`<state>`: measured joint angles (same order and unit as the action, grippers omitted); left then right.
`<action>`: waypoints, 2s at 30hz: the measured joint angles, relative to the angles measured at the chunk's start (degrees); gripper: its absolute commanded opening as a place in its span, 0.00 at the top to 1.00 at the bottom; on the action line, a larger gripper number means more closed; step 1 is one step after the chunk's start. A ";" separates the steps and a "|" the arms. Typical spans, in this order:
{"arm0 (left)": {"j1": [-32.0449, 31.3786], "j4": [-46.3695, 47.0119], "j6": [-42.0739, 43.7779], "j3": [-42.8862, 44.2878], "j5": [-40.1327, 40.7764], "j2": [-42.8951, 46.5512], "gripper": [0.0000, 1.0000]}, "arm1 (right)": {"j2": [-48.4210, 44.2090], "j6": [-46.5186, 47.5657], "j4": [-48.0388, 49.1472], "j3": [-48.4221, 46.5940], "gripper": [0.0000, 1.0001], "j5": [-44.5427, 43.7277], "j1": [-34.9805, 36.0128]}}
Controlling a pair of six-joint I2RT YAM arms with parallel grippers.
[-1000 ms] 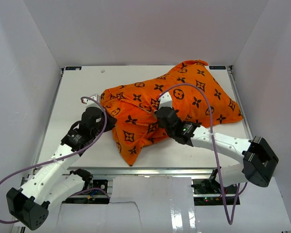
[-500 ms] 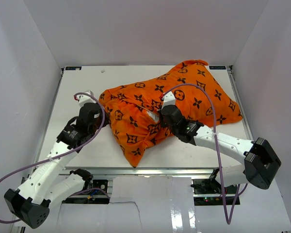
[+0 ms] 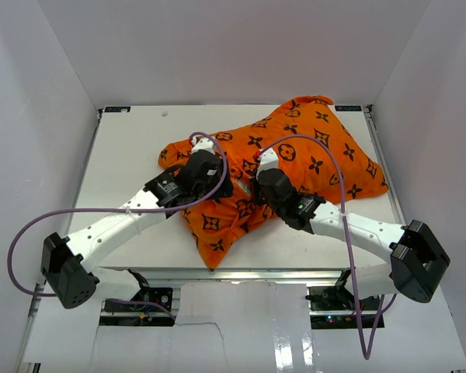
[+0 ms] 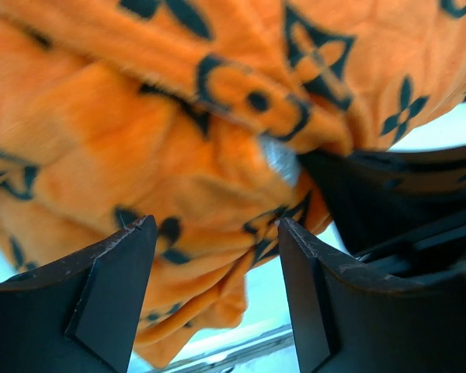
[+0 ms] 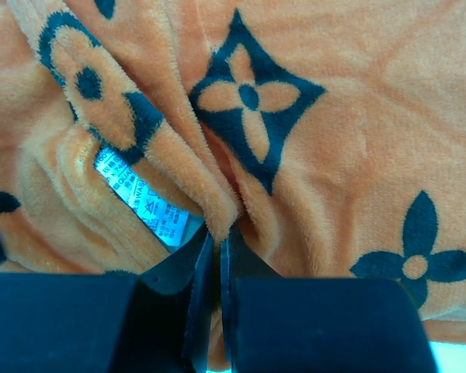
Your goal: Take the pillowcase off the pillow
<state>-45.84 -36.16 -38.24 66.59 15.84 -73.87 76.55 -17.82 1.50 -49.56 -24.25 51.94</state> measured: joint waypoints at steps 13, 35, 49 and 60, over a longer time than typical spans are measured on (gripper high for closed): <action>-5.38 -0.31 -4.00 9.68 5.70 -15.54 0.25 | -2.75 -0.44 1.64 4.83 0.92 -0.46 -0.04; -7.17 -9.99 -10.45 11.52 15.34 -18.29 1.00 | -4.90 -1.36 1.66 5.44 0.92 -0.68 -1.79; -7.32 -6.45 -15.15 -17.53 14.95 22.32 1.00 | -3.04 -3.65 2.03 5.44 0.92 8.70 -6.54; -7.30 -1.51 -14.75 -23.23 12.76 23.26 1.00 | -8.33 2.75 0.96 2.27 0.48 17.35 1.27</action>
<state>-53.15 -37.67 -52.99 43.35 28.60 -50.61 68.23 -15.07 2.46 -47.29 -6.90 53.21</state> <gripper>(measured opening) 0.018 0.511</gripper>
